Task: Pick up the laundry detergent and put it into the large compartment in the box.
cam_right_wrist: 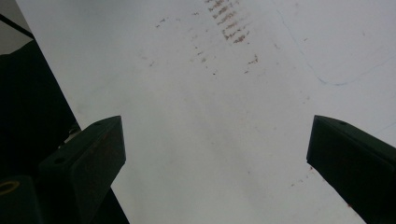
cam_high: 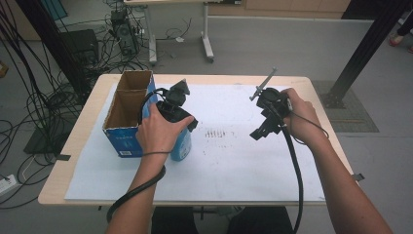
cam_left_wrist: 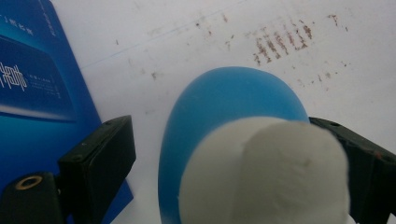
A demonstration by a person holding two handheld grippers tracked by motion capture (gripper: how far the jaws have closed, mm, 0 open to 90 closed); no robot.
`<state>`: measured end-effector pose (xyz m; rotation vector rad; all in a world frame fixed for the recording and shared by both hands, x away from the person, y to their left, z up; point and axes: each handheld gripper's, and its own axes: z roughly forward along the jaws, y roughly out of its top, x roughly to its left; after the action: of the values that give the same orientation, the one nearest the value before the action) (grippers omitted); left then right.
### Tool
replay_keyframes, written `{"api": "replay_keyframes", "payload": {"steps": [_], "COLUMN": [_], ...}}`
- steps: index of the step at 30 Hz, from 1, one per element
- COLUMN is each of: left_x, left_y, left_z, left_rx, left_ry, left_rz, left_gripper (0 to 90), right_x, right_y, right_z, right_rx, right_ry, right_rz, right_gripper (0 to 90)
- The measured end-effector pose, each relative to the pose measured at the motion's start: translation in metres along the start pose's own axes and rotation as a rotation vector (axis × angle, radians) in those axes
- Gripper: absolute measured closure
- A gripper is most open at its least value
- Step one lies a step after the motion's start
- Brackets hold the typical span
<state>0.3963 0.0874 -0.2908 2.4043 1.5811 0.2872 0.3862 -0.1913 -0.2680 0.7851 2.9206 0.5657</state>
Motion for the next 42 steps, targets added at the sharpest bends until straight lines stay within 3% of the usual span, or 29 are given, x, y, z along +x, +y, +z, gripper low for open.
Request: {"api": "replay_keyframes", "payload": {"steps": [42], "left_x": [0.0012], "left_y": [0.0014], "left_z": [-0.0031], "left_rx": [0.0], "left_ry": [0.0], "left_rz": [-0.007], "left_gripper": [10.2], "right_x": [-0.0005], "right_y": [0.0007], "right_z": [-0.0023], "right_rx": [0.002], "right_ry": [-0.011], "right_rz": [-0.005], "right_gripper": [4.2]}}
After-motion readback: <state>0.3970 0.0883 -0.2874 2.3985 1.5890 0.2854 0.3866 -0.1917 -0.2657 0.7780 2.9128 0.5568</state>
